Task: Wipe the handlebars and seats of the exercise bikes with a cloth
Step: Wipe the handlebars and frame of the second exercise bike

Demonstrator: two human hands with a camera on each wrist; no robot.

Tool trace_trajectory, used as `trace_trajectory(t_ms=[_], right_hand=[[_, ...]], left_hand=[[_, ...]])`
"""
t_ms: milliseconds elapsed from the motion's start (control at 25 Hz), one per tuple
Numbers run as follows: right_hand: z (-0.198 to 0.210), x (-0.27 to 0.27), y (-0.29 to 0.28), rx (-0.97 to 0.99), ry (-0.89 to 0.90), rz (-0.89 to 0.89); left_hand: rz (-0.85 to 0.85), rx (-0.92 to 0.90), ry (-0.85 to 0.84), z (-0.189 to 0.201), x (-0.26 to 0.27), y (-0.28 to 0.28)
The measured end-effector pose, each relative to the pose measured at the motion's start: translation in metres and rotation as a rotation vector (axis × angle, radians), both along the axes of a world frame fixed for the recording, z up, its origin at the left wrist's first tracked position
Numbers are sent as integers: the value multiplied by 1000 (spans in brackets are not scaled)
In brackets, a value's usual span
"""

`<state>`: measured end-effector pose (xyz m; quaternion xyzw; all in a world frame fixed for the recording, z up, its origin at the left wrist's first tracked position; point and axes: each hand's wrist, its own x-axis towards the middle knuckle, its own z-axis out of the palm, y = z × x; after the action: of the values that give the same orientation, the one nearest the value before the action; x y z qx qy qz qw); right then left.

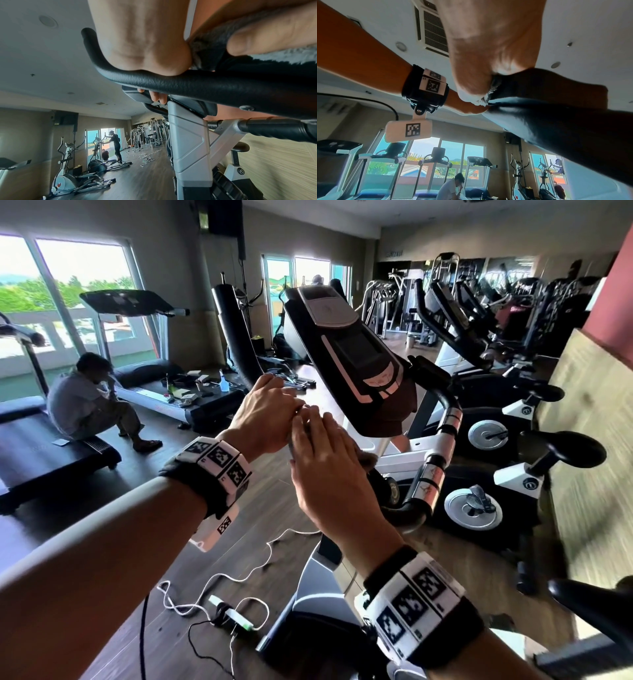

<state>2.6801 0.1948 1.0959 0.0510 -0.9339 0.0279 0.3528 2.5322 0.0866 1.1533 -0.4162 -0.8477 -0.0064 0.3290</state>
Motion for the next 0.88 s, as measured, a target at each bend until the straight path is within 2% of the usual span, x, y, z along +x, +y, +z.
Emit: trace_trajectory(t_ms=[160,280,480,560,680,800,880], right_hand=[[-18,26,16,-27,36,28],[-31,50,26,-132,3,34],[19,12,26,-368,-289,-42],[21,11,30,-362,-266,-22],[-3,39,42,-356,-193,-40],[-25,59,59,-473,-95,50],[-25,57,72,-539,-103,95]], left_hand=[[-49,112,-22,-4,0,-3],[-30,134,5,-9,0,1],[7,129,31,-9,2,4],[-16,123,24,-9,0,2],[-30,138,19,-9,-1,1],[-25,157,-5,-10,-1,2],[-28,166,-27,-9,-1,3]])
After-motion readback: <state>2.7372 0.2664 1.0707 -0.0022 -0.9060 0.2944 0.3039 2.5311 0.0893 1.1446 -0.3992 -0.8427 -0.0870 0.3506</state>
